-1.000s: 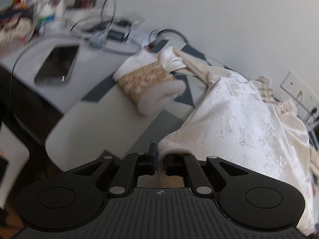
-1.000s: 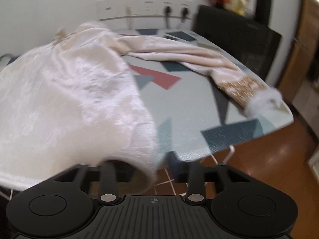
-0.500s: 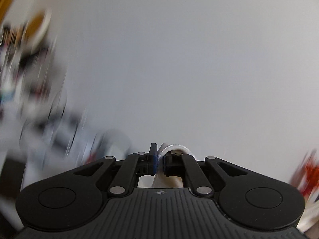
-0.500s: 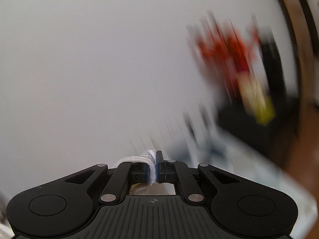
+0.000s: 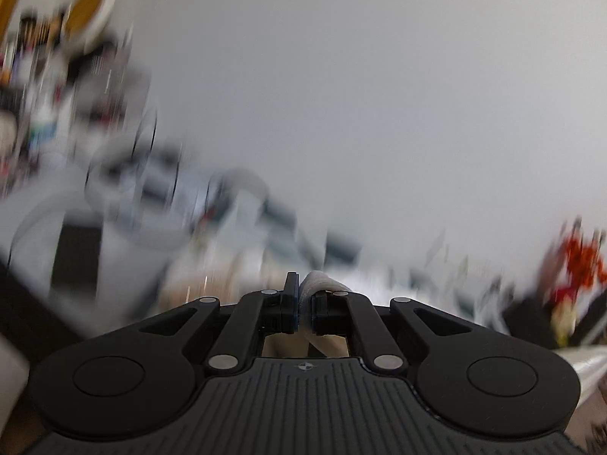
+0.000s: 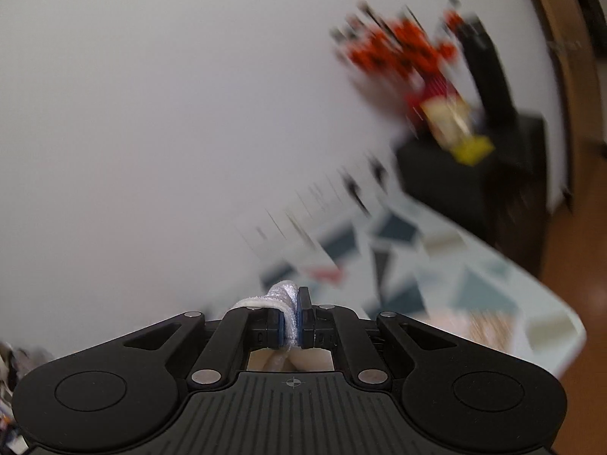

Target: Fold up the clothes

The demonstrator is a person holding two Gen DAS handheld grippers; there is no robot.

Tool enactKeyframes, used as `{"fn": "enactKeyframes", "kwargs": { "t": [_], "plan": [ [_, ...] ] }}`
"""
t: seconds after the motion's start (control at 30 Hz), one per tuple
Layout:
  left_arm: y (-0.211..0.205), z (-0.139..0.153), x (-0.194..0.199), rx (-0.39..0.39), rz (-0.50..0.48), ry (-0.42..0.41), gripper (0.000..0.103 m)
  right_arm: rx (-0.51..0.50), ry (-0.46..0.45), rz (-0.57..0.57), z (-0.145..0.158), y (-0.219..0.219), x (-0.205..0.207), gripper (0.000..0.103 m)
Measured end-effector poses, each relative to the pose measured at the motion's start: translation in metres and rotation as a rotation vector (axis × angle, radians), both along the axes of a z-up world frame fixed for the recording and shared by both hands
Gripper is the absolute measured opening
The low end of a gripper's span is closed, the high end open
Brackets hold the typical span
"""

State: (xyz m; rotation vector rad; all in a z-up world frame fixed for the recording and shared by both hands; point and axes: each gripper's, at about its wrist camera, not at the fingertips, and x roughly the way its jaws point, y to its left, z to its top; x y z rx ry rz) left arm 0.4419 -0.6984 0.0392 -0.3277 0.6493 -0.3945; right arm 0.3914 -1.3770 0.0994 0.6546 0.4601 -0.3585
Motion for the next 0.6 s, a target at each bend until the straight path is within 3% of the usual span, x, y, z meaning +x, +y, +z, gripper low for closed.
{"fn": "enactKeyframes", "kwargs": {
  "t": [0.07,0.17,0.37,0.43,0.5,0.53,0.6],
  "plan": [
    [-0.001,-0.026,-0.004,0.01,-0.027,0.124,0.006,0.027,0.067,-0.003,-0.018,-0.004,-0.003,0.005],
    [-0.009,-0.047,0.01,0.007,-0.037,0.22,0.006,0.054,0.124,-0.002,-0.035,-0.014,0.016,0.005],
    [-0.05,-0.028,0.107,0.022,-0.044,0.183,0.006,0.011,0.157,0.035,-0.034,-0.023,0.131,0.005],
    [-0.071,0.001,0.156,0.025,-0.023,0.128,0.006,-0.029,0.128,0.022,-0.011,-0.032,0.177,0.005],
    [-0.089,0.06,0.2,0.022,0.013,-0.008,0.006,-0.095,0.04,-0.003,0.038,-0.039,0.219,0.005],
    [-0.096,0.09,0.221,0.015,0.03,-0.076,0.006,-0.104,-0.034,-0.02,0.069,-0.041,0.232,0.005],
    [-0.091,0.16,0.235,-0.084,0.055,-0.208,0.006,-0.091,-0.209,-0.058,0.137,-0.044,0.248,0.005]
  ]
}}
